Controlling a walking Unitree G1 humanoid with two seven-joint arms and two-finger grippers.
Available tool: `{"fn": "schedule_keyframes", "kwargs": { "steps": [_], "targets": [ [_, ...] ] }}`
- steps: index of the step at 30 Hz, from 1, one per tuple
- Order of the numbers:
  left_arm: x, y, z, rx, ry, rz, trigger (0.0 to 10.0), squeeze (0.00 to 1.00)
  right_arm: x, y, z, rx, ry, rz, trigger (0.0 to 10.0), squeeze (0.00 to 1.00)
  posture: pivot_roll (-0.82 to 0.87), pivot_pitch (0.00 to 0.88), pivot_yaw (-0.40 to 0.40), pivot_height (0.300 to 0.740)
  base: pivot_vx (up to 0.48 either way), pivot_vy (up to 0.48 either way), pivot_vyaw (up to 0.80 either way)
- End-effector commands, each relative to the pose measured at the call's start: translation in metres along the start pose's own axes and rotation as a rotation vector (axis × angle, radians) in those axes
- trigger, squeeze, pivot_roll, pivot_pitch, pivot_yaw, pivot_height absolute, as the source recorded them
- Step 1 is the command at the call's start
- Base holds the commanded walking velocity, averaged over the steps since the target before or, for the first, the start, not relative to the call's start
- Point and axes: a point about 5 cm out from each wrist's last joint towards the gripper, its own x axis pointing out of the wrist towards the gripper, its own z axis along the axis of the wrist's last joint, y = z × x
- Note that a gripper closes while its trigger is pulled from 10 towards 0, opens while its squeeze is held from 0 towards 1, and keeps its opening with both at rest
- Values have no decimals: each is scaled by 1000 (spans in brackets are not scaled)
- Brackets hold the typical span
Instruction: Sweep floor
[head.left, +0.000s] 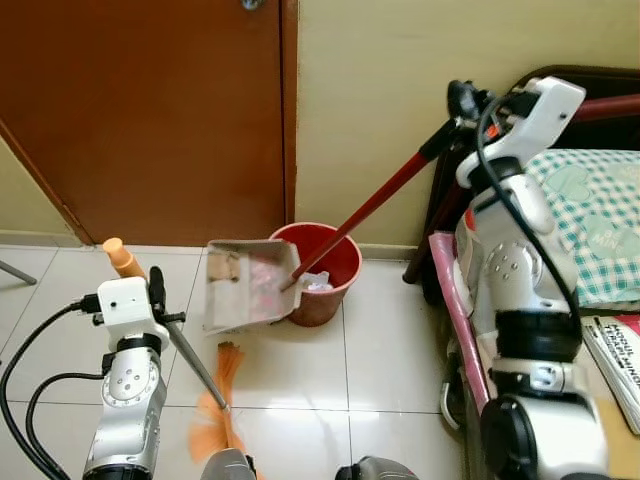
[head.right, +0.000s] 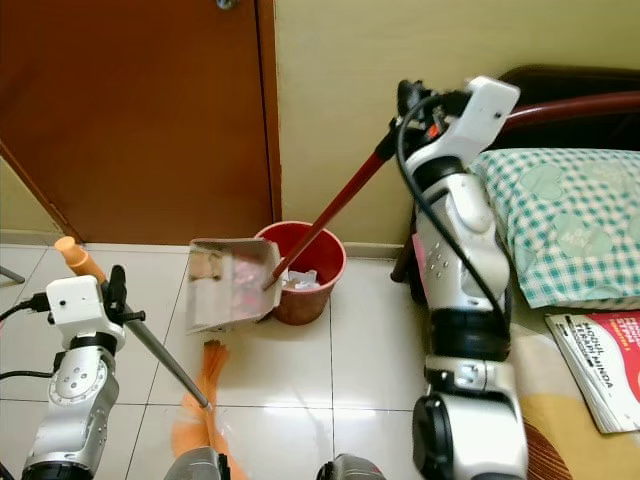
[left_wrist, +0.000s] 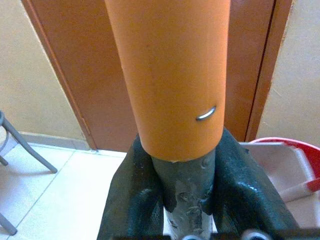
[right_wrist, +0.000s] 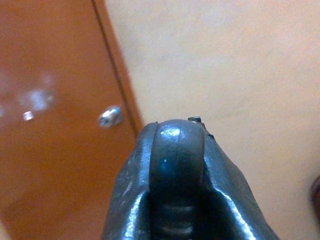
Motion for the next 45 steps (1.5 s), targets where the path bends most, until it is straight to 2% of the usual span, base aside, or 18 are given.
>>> {"fn": "schedule_keyframes", "kwargs": {
  "steps": [1,2,7,8,9,10,15,18,19,23,24,26,28,31,36,39,40,45],
  "targets": [
    [-3,19,-9,163,41,41,10000,0,8,0,32,-27,-142,-4,10000,0,-5,73,-11,740,0,0,0],
    [-3,19,-10,163,42,40,10000,0,12,1,43,-65,-179,2,10000,0,-6,75,-9,740,0,0,0],
    [-3,18,-10,162,43,34,10000,0,19,7,59,-144,-238,31,10000,0,-9,77,-10,740,0,0,0],
    [-2,17,-11,161,46,30,10000,0,23,14,67,-215,-272,67,10000,0,-9,78,-12,740,0,0,0],
    [-2,17,-11,161,46,30,10000,0,23,14,67,-215,-272,67,10000,0,-9,78,-12,740,0,0,0],
    [-2,17,-11,161,47,28,10000,0,26,19,69,-266,-289,92,10000,0,-8,78,-13,740,0,0,0],
    [-3,15,-11,160,48,26,10000,0,26,32,55,-357,-282,147,10000,0,-3,80,-17,740,0,0,0],
    [-4,15,-12,158,50,26,10000,0,17,48,34,-486,-261,259,10000,0,1,83,-19,740,0,0,0],
    [-4,15,-12,158,50,26,10000,0,17,48,34,-486,-261,259,10000,0,1,83,-19,740,0,0,0],
    [-4,14,-13,156,53,21,10000,0,1,62,8,-577,-207,411,10000,0,1,83,-19,740,0,0,0],
    [-4,14,-13,156,53,21,10000,0,1,62,8,-577,-207,411,10000,0,1,83,-19,740,0,0,0],
    [-3,12,-14,158,57,15,10000,0,-15,70,-14,-655,-158,534,10000,0,-8,87,-18,740,0,0,0],
    [-3,12,-14,159,60,14,10000,0,-19,70,-19,-674,-151,552,10000,0,-8,87,-18,740,0,0,0],
    [-3,12,-14,157,64,10,10000,0,-20,70,-19,-689,-167,543,10000,0,-9,89,-18,740,0,0,0],
    [-2,11,-14,157,62,-1,10000,0,-11,73,1,-695,-268,477,10000,0,-8,85,-16,740,0,0,0],
    [-1,10,-14,158,63,-2,10000,0,0,78,24,-609,-353,400,10000,0,-6,81,-17,740,0,0,0],
    [-1,10,-14,158,63,-2,10000,0,0,78,24,-609,-353,400,10000,0,-6,81,-17,740,0,0,0],
    [1,10,-15,164,66,-1,10000,0,13,90,46,-375,-395,329,10000,0,-4,73,-18,740,0,0,0]
  ]
}}
